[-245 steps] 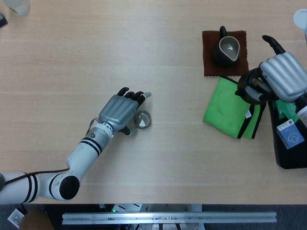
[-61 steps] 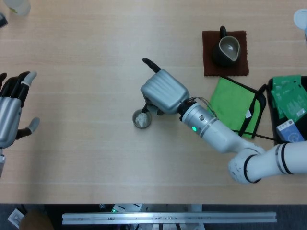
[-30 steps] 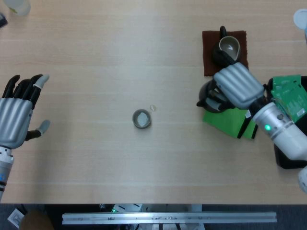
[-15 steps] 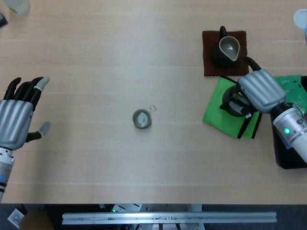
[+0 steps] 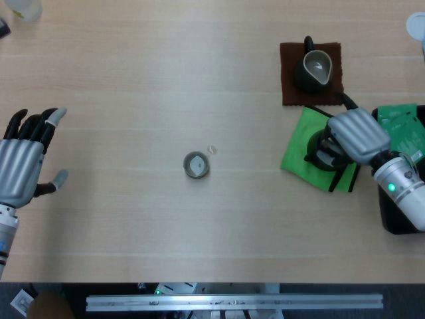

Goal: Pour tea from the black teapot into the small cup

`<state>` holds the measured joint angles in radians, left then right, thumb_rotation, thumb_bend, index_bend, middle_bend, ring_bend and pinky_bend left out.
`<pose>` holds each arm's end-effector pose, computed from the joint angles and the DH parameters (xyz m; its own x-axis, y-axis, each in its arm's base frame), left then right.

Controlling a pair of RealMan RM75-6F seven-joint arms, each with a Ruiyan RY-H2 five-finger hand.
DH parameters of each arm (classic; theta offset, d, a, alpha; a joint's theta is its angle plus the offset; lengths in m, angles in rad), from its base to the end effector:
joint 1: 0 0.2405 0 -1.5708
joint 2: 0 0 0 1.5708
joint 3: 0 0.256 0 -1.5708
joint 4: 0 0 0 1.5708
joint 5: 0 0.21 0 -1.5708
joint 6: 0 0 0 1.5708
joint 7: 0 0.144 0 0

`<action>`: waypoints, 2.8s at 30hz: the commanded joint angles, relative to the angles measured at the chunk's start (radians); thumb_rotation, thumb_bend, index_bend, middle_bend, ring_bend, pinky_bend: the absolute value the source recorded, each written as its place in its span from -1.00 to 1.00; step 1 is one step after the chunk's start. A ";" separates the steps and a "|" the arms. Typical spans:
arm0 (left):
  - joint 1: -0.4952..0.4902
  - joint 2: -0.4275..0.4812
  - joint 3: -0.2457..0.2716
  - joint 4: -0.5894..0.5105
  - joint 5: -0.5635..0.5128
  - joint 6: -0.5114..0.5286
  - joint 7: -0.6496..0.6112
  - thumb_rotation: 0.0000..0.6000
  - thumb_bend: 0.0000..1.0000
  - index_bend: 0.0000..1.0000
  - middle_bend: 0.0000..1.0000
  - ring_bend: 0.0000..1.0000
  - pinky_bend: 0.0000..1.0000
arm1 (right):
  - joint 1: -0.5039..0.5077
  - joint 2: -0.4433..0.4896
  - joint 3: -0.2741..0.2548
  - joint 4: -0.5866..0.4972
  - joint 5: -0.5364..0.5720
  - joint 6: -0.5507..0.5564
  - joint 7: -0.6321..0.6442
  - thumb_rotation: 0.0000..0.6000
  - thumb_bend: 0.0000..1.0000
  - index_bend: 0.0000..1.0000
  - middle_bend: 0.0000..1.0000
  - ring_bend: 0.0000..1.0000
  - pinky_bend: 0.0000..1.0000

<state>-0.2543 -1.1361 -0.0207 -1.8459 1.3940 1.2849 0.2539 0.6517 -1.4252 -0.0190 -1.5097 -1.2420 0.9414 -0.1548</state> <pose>-0.2498 0.2107 0.1073 0.4095 0.1965 0.8909 0.9113 -0.1337 -0.3894 -0.2155 -0.2960 -0.0052 0.4696 -0.4157 0.7789 -0.8689 -0.3740 0.3243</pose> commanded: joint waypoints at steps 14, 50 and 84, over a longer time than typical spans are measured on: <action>-0.004 -0.005 0.000 0.004 -0.004 -0.007 0.004 1.00 -0.49 -0.96 -0.79 -0.72 -0.85 | -0.022 -0.009 0.016 0.005 -0.007 -0.022 -0.004 0.90 -0.44 0.70 0.42 0.33 -0.99; -0.010 0.000 -0.004 -0.002 -0.015 -0.010 0.018 1.00 -0.49 -0.96 -0.79 -0.72 -0.85 | -0.016 0.026 0.070 -0.025 0.006 -0.076 -0.003 0.89 -0.97 0.17 -0.08 -0.32 -1.00; -0.006 0.011 -0.010 0.005 0.019 0.018 -0.010 1.00 -0.49 -0.96 -0.79 -0.72 -0.85 | -0.090 0.150 0.091 -0.156 -0.010 0.137 -0.169 1.00 -0.77 -0.76 -0.67 -0.86 -1.00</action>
<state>-0.2614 -1.1262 -0.0306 -1.8428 1.4107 1.3008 0.2464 0.5871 -1.2988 0.0662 -1.6443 -1.2513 1.0366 -0.3063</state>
